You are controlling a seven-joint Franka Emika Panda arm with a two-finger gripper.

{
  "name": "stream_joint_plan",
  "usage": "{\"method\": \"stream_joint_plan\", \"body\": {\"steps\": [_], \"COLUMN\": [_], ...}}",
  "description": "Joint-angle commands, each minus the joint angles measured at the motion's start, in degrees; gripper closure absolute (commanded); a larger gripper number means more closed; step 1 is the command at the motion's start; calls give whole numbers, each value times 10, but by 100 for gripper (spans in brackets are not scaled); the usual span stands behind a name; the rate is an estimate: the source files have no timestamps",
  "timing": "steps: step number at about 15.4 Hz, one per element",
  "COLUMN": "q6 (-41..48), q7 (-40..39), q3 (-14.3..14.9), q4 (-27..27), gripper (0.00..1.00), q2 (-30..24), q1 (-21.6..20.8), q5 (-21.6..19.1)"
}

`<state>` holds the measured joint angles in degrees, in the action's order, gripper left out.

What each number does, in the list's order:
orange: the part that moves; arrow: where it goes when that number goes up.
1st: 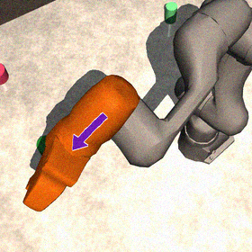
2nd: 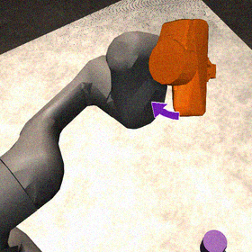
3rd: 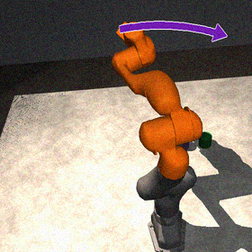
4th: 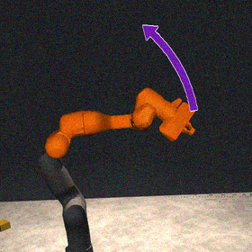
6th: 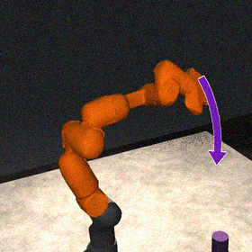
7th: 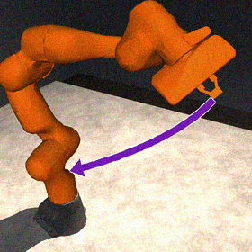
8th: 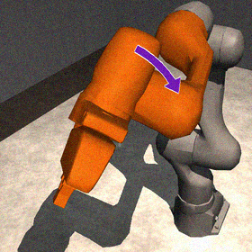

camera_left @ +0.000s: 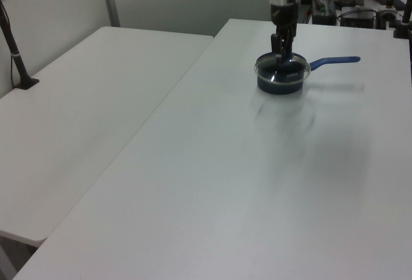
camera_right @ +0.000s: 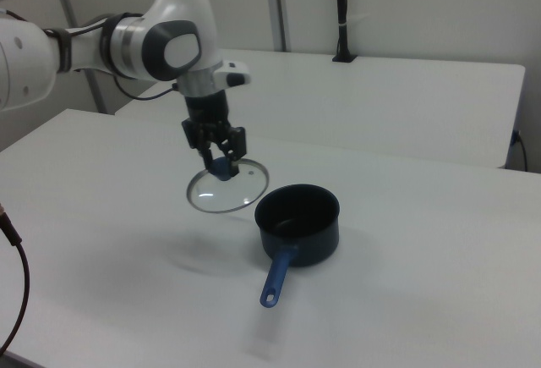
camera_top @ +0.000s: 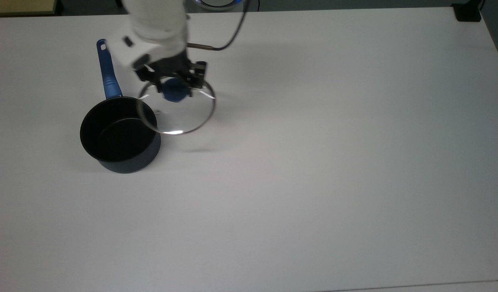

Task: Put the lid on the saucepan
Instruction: 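Lift the glass lid and carry it toward the black saucepan, then lower the glass lid onto the saucepan rim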

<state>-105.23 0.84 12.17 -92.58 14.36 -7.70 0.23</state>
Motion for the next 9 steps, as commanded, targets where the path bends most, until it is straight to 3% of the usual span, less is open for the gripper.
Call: {"method": "stream_joint_plan", "body": {"steps": [1,4,9], "q6": [12,5,-17], "q7": [-31,-48,-51], "q3": [24,45,49], "q4": [20,21,21], "gripper": [50,51,51], "q2": [8,24,37], "q1": [18,36,65], "q5": [7,5,2]}}
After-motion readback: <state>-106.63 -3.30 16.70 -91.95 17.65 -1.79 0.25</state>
